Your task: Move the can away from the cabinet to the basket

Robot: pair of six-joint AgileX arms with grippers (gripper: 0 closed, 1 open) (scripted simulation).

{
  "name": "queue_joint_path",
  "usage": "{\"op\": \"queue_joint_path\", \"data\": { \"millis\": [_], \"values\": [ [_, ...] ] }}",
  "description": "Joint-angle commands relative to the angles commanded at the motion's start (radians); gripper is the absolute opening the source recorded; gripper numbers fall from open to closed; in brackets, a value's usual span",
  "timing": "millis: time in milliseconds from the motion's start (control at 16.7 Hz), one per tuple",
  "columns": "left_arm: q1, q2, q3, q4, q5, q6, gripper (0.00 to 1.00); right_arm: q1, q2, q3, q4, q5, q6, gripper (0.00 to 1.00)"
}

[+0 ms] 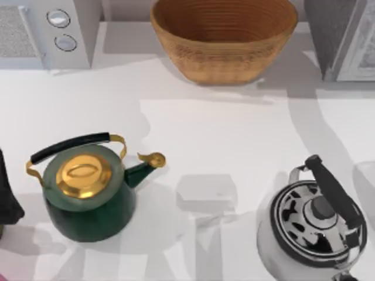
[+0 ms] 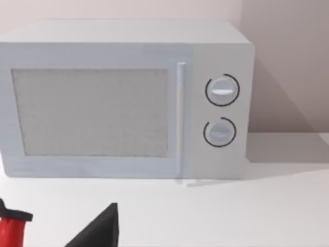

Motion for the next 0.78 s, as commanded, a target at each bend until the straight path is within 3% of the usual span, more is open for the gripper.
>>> {"op": "queue_joint_path", "data": {
  "millis": [420,780],
  "values": [
    [0.000,0.000,0.000,0.000,0.000,0.000,1.00,0.143,0.575,0.431,0.141,0.150,0.004,0.00],
    [0.000,0.000,0.000,0.000,0.000,0.000,1.00,0.198,0.787,0.597,0.195,0.208,0.005,0.00]
  ]
}}
